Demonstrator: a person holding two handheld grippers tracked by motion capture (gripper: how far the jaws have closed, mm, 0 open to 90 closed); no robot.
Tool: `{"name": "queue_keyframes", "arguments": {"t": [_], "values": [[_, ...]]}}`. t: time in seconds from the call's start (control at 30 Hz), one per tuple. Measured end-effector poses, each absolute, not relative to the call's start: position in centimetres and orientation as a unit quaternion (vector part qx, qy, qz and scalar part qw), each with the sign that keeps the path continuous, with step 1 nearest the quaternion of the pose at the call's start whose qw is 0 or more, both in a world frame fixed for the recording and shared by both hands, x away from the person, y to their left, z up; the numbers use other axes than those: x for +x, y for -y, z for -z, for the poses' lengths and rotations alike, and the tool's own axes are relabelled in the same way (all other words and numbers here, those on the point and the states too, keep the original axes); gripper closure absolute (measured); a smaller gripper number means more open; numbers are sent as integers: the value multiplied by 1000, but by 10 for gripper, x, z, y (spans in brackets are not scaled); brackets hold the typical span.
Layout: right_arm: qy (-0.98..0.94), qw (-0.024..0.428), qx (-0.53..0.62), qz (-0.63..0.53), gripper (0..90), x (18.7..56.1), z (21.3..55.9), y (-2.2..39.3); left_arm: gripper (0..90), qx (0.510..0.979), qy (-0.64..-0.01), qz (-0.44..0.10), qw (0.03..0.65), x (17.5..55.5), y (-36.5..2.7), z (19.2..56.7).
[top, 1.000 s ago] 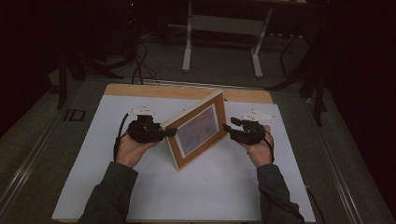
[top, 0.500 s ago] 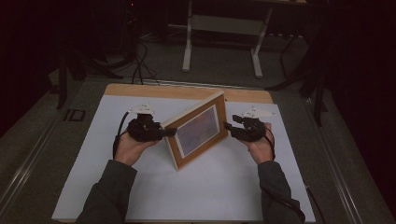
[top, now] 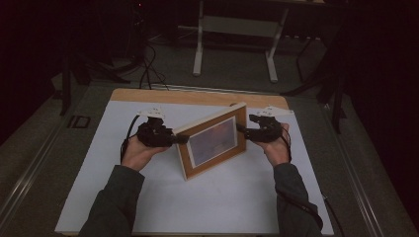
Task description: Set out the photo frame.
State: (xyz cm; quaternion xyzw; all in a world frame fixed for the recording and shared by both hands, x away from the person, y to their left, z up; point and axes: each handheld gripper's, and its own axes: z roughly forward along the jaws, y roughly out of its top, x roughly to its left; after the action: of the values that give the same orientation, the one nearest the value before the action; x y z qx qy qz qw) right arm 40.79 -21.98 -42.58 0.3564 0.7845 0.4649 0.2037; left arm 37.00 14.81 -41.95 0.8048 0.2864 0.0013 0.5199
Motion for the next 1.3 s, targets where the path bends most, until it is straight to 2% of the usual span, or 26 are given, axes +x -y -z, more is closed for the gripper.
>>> {"name": "queue_keyframes", "arguments": {"t": [0.43, 0.57, 0.7, 0.73, 0.9, 1.0, 1.3], "values": [[-788, 147, 352, -483, 180, 431, 432, 218, 724, 814, -250, 25, 524, 388, -150, 421], [-791, 132, 345, -487, 201, 433, 434, 217, 724, 818, -250, 20, 518, 391, -147, 419], [-790, 139, 350, -484, 206, 432, 435, 217, 721, 820, -259, 4, 510, 392, -145, 419], [-786, 134, 353, -490, 274, 430, 435, 221, 719, 820, -275, -20, 501, 394, -144, 418], [-789, 130, 347, -490, 342, 423, 436, 227, 686, 816, -287, -36, 500, 397, -144, 419], [-786, 130, 347, -494, 431, 418, 437, 232, 664, 818, -299, -55, 488, 400, -140, 420], [-785, 138, 344, -497, 542, 406, 440, 237, 572, 798, -337, -74, 494, 407, -141, 425]]}}
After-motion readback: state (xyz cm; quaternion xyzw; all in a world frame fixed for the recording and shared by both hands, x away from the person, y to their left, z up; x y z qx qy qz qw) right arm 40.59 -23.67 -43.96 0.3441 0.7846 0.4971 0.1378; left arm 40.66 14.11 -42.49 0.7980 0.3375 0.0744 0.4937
